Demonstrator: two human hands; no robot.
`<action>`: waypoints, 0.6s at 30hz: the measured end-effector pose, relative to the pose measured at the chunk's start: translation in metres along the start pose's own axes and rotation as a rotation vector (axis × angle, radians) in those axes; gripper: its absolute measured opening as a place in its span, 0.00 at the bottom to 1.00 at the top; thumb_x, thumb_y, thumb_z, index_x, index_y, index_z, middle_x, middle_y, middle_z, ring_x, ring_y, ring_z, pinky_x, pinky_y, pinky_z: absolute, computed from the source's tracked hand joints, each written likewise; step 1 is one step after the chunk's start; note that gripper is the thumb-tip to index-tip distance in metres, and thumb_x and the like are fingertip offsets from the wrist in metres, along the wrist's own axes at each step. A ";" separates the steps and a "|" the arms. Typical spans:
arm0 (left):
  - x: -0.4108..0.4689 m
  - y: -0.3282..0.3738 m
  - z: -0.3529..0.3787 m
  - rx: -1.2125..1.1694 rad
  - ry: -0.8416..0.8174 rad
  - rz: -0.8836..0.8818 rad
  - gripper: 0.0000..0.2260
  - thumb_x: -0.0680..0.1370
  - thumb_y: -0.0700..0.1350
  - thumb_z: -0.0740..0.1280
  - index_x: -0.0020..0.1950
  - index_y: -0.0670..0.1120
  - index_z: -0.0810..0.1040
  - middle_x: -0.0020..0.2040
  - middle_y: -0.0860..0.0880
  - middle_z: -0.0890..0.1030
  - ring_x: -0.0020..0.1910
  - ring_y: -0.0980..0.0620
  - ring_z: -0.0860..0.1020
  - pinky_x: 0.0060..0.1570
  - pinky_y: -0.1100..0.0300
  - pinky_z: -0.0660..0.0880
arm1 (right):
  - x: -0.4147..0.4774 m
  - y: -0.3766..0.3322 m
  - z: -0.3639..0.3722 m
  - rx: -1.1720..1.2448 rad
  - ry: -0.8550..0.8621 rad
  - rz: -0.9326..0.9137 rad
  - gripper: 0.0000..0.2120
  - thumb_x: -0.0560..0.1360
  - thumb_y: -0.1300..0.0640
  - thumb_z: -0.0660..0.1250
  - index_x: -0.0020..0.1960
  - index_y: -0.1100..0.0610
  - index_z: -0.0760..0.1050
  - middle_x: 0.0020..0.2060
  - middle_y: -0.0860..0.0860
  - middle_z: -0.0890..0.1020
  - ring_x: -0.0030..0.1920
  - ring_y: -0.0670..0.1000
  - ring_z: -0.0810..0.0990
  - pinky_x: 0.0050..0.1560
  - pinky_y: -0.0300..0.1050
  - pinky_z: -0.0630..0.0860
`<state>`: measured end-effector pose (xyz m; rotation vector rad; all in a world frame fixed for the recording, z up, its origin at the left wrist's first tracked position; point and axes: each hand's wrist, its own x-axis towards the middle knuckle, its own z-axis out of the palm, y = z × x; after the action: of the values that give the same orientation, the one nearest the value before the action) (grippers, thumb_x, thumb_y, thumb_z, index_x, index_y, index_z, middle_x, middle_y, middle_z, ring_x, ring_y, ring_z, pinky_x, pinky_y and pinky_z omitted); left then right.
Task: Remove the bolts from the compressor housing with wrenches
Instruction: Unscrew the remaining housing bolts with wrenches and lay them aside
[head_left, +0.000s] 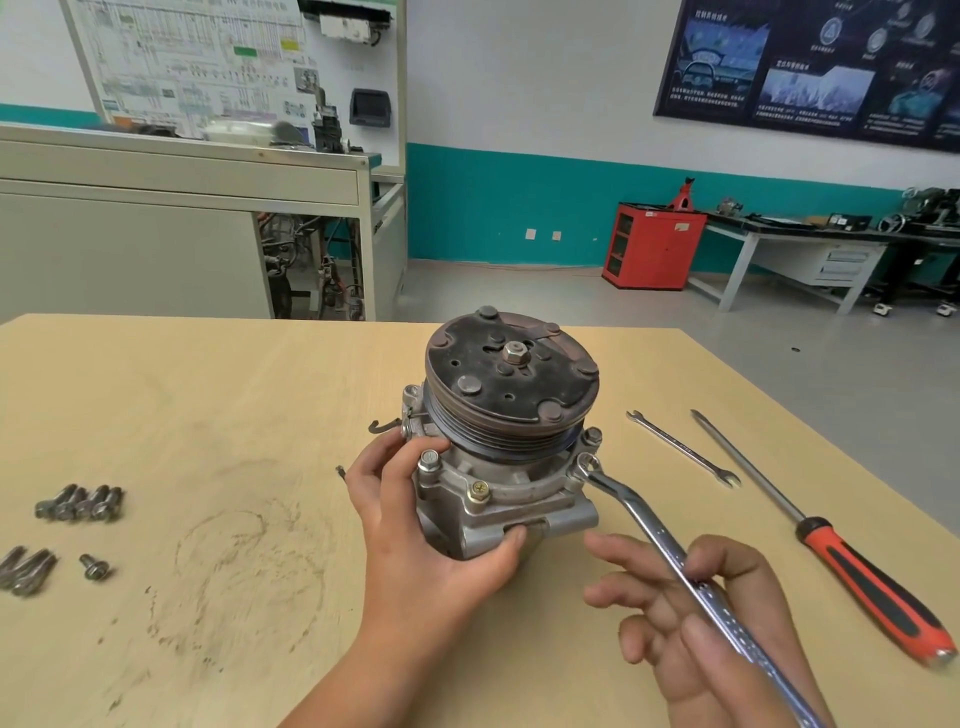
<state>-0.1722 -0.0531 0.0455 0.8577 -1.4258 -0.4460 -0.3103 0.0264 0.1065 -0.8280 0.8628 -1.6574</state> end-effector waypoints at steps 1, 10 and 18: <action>0.000 0.000 0.000 -0.001 0.000 0.000 0.31 0.57 0.57 0.73 0.56 0.73 0.65 0.65 0.44 0.62 0.70 0.52 0.62 0.63 0.74 0.62 | -0.003 0.001 0.004 0.002 -0.011 -0.029 0.25 0.33 0.43 0.82 0.23 0.48 0.74 0.31 0.63 0.83 0.23 0.56 0.80 0.18 0.31 0.67; -0.001 -0.002 0.000 0.001 0.001 -0.011 0.32 0.57 0.57 0.73 0.56 0.75 0.65 0.65 0.49 0.61 0.70 0.53 0.62 0.64 0.72 0.62 | -0.003 0.003 -0.013 -0.218 0.030 -0.167 0.07 0.60 0.62 0.56 0.38 0.60 0.63 0.32 0.59 0.84 0.21 0.48 0.74 0.18 0.32 0.57; 0.000 0.000 0.000 0.015 -0.007 -0.018 0.32 0.57 0.57 0.73 0.56 0.76 0.65 0.65 0.47 0.62 0.71 0.50 0.62 0.68 0.63 0.65 | -0.007 -0.006 -0.020 -0.553 -0.023 -0.353 0.10 0.58 0.44 0.65 0.36 0.47 0.79 0.34 0.52 0.85 0.24 0.58 0.66 0.24 0.28 0.65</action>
<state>-0.1725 -0.0526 0.0454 0.8822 -1.4300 -0.4530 -0.3281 0.0371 0.1008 -1.4428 1.2387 -1.7219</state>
